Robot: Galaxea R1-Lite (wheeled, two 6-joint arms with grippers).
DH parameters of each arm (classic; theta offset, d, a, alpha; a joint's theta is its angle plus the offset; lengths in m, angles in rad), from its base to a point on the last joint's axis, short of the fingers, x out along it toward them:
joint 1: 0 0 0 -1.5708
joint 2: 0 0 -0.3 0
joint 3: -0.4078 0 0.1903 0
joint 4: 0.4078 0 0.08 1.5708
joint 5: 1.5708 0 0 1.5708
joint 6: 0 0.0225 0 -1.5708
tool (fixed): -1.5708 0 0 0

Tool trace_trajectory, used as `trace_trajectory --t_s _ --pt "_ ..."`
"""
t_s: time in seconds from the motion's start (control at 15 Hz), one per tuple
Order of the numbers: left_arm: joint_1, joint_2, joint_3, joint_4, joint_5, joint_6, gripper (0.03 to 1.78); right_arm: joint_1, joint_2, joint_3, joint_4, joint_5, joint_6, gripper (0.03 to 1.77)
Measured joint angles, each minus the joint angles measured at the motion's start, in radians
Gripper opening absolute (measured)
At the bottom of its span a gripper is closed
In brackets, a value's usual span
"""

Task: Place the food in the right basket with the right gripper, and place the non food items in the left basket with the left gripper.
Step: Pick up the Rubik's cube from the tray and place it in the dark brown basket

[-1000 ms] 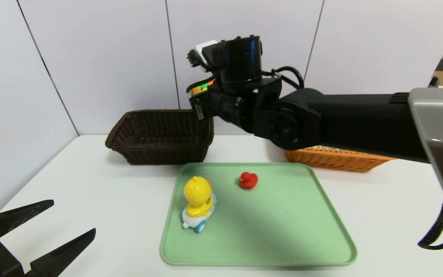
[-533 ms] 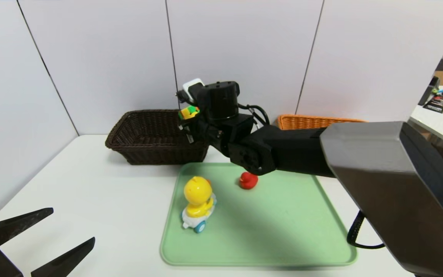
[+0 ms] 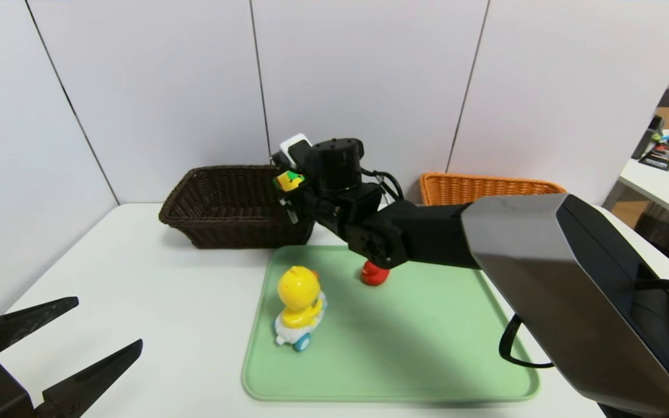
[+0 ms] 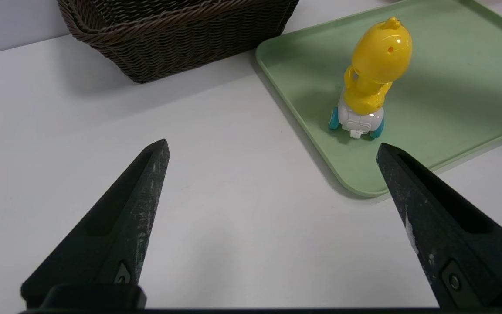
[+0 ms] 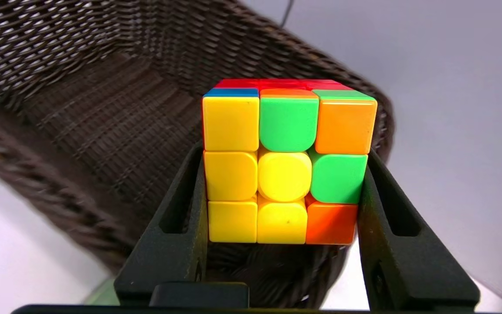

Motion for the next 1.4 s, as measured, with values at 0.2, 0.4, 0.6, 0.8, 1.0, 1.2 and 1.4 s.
trace_trajectory --t_s 0.2,0.4,0.6,0.8,1.0,1.2,1.4 --pt "0.003 0.003 -0.001 0.0 0.0 0.001 1.69 -0.003 0.006 0.0 -0.004 -0.006 -0.003 0.92" --pt "0.012 0.004 -0.003 -0.001 0.0 0.014 1.69 -0.004 0.005 0.001 -0.004 -0.01 -0.004 0.92" --pt "0.018 0.005 -0.008 -0.001 0.0 0.014 1.69 -0.001 0.002 0.001 -0.004 -0.011 -0.01 0.92" --pt "0.021 0.007 -0.011 -0.001 0.0 0.014 1.69 0.001 0.001 0.001 -0.004 -0.011 -0.017 0.92" --pt "0.023 0.01 -0.013 0.0 -0.001 0.014 1.69 0.002 0.0 0.001 -0.005 -0.011 -0.032 1.07" --pt "0.025 0.01 -0.013 -0.001 0.0 0.014 1.69 0.008 -0.002 0.001 -0.013 -0.011 -0.041 1.28" --pt "0.026 0.01 -0.013 -0.001 0.0 0.014 1.69 0.014 -0.007 0.001 -0.013 -0.019 -0.049 1.42"
